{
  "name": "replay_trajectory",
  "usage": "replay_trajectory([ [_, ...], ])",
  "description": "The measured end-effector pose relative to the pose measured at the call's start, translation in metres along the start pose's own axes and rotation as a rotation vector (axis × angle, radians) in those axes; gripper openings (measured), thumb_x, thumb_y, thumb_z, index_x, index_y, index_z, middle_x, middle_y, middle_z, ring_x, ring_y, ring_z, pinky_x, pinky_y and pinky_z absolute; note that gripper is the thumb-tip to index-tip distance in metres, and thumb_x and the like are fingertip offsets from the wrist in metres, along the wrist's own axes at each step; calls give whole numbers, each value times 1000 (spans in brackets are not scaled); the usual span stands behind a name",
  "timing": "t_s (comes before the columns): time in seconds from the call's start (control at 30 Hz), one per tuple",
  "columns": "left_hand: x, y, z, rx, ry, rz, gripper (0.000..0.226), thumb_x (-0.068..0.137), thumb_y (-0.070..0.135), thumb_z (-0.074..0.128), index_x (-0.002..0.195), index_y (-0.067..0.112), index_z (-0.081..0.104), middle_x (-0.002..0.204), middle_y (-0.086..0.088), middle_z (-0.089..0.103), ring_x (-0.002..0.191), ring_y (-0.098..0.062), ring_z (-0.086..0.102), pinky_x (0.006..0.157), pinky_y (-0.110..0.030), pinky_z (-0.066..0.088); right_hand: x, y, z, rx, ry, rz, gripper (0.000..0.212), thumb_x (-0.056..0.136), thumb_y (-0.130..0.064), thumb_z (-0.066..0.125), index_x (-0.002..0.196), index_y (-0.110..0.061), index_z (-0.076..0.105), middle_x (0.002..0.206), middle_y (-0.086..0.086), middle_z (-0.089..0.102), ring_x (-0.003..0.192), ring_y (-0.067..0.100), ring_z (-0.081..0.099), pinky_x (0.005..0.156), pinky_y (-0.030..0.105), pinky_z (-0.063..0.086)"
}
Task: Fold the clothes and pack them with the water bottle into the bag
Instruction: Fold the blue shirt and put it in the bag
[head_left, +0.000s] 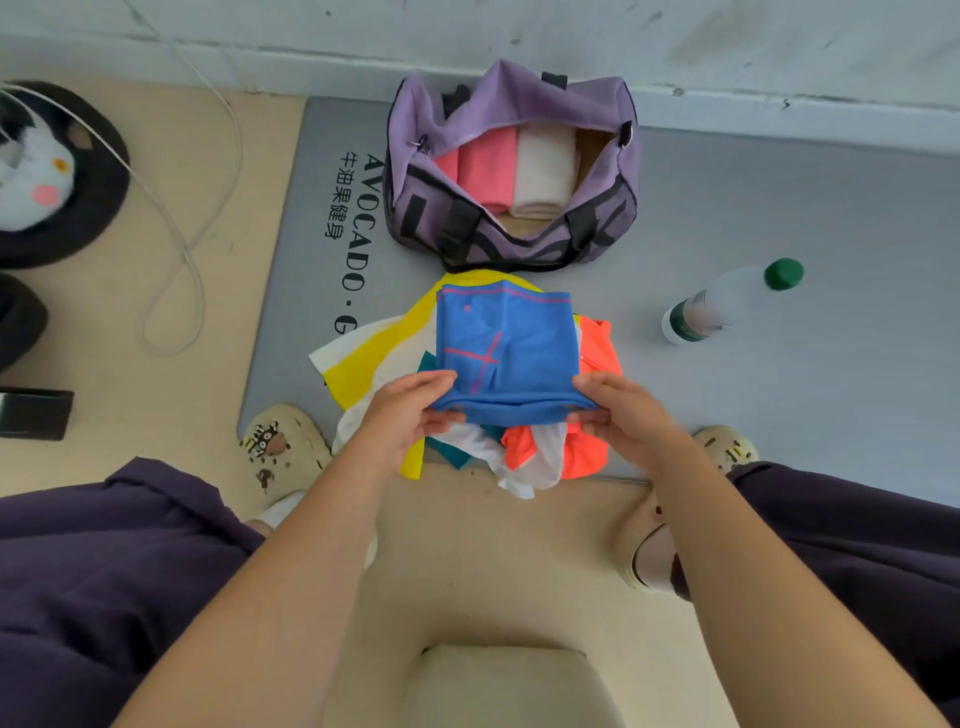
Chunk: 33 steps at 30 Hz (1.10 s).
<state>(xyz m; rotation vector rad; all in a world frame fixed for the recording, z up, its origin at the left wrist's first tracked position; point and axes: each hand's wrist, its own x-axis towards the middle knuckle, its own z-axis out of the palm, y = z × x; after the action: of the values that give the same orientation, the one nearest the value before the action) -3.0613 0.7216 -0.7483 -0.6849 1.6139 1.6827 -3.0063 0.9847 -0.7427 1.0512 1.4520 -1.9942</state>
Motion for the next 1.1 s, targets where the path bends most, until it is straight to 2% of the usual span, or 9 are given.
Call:
replay_trajectory([
  [0.17,29,42,8,-36,-152,76,27,90,18,68,116,12,64,110,-4,74,101,-17,71,82,-26,57,30,-38,2,44,-113,-59,20,92,-27,64,110,-19,63,113,-5,73,101,13,70,77,25,55],
  [0.23,42,52,11,145,-102,77,29,89,9,69,117,6,63,103,-5,74,90,-12,73,74,-20,57,42,-44,6,-113,-89,-47,23,92,-23,64,113,-16,60,113,-4,72,94,10,71,74,23,52],
  [0.33,61,62,20,348,123,120,19,91,13,67,108,5,64,74,-4,68,48,-5,61,47,-13,46,60,-49,15,-347,110,-83,8,93,-16,64,92,-11,57,79,8,68,48,5,61,46,16,40],
  [0.4,76,69,24,391,233,217,12,87,18,72,97,12,69,70,0,63,51,-5,55,51,-15,43,73,-53,17,-372,244,-156,19,88,-11,69,73,-13,57,63,4,56,37,3,47,40,15,35],
  [0.53,98,81,29,432,206,336,14,82,26,77,75,33,67,76,17,67,71,-1,61,70,-21,50,92,-63,16,-339,309,-253,25,84,-10,73,65,-16,59,66,-1,55,53,4,48,45,9,38],
  [0.77,127,86,35,399,283,328,18,84,28,75,99,19,70,92,0,70,93,-21,68,91,-41,54,125,-67,14,-336,409,-208,20,85,-12,71,68,-15,61,67,3,58,58,16,49,51,23,39],
  [0.87,122,82,33,409,289,250,44,78,43,77,115,24,62,109,-4,68,99,-20,65,84,-38,55,133,-58,12,-339,444,-170,13,87,-14,70,76,-11,64,69,5,58,61,19,49,60,32,43],
  [0.97,103,70,24,353,252,207,48,74,47,79,115,33,58,91,6,67,81,-5,65,65,-20,46,136,-50,10,-338,470,-169,11,89,-20,68,82,-12,67,72,2,60,70,21,54,68,38,50],
  [1.1,85,54,21,372,152,225,43,72,46,81,108,38,58,86,9,72,81,0,68,66,-20,48,129,-45,7,-431,477,-173,23,83,-37,74,78,-15,66,68,-1,61,61,17,54,59,29,49],
])
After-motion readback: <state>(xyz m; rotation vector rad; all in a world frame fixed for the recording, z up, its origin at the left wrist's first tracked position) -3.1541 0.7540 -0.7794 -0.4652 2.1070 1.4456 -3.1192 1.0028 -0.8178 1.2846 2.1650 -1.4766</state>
